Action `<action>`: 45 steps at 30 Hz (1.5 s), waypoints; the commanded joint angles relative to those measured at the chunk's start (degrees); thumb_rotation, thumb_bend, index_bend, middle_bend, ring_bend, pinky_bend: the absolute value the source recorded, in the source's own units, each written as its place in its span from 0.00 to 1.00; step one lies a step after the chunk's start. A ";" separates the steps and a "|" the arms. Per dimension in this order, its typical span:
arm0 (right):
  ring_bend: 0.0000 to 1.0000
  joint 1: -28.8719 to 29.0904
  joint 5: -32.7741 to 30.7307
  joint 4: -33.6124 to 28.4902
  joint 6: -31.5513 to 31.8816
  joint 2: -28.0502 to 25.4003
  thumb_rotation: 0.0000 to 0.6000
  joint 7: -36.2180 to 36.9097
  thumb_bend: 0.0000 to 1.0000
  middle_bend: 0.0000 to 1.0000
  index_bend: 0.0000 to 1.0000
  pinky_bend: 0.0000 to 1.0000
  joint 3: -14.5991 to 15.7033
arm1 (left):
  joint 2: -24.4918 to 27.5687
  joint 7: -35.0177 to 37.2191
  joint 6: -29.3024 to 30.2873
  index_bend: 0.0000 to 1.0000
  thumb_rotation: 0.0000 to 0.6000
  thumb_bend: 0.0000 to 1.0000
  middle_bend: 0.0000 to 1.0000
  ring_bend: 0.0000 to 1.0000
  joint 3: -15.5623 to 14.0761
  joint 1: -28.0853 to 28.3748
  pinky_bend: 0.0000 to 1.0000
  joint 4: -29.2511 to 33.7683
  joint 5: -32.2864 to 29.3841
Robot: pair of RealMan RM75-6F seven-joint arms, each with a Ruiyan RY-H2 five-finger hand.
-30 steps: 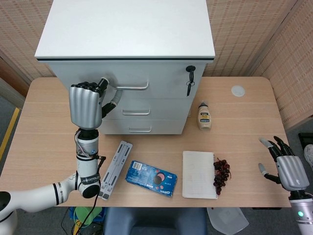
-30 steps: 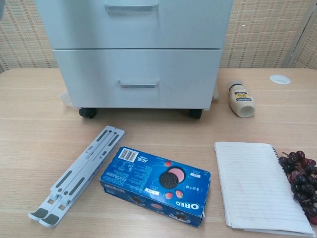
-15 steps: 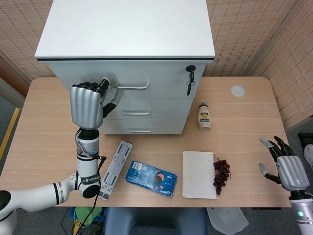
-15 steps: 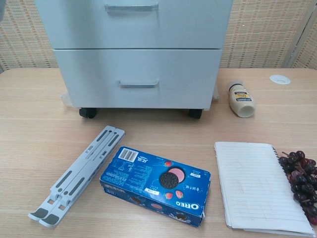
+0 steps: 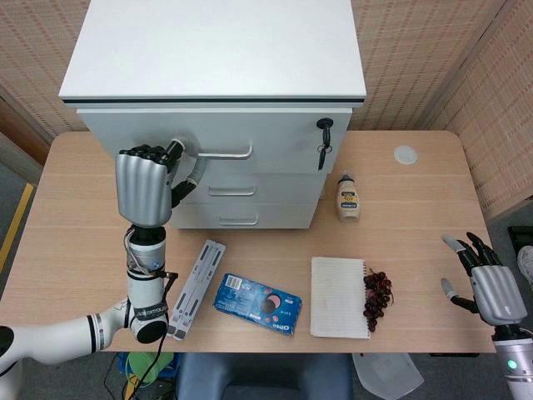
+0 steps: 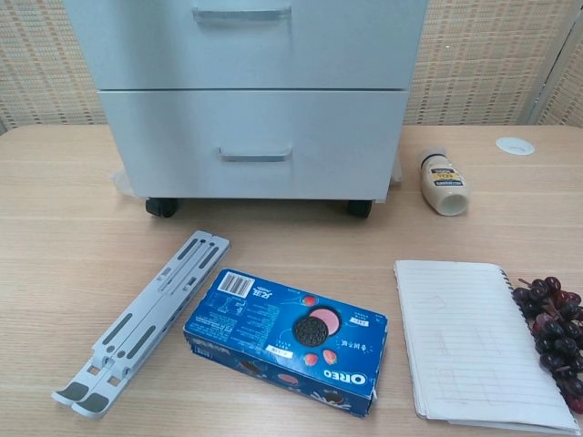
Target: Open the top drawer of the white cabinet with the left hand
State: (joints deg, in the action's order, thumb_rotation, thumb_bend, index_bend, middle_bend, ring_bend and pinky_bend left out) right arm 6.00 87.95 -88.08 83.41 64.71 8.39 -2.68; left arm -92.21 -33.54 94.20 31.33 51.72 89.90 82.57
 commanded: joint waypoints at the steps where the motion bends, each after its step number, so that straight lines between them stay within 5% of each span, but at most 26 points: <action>1: 0.11 0.02 0.00 0.00 -0.05 0.01 1.00 -0.03 0.33 0.20 0.14 0.15 0.00 | 0.17 -0.31 0.46 0.60 1.00 0.32 1.00 0.99 -0.58 -0.42 1.00 0.68 0.49; 45: 0.11 0.12 -0.32 0.16 -0.43 0.26 1.00 -0.22 0.32 0.20 0.14 0.15 -0.02 | 0.71 -1.95 1.36 0.60 1.00 0.32 1.00 0.99 -3.23 -3.58 1.00 7.44 5.22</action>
State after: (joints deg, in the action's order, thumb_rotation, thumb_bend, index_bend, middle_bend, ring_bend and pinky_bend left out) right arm 6.12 87.63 -87.92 82.98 64.96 8.17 -2.70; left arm -91.49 -35.47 95.59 28.11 48.16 97.31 87.77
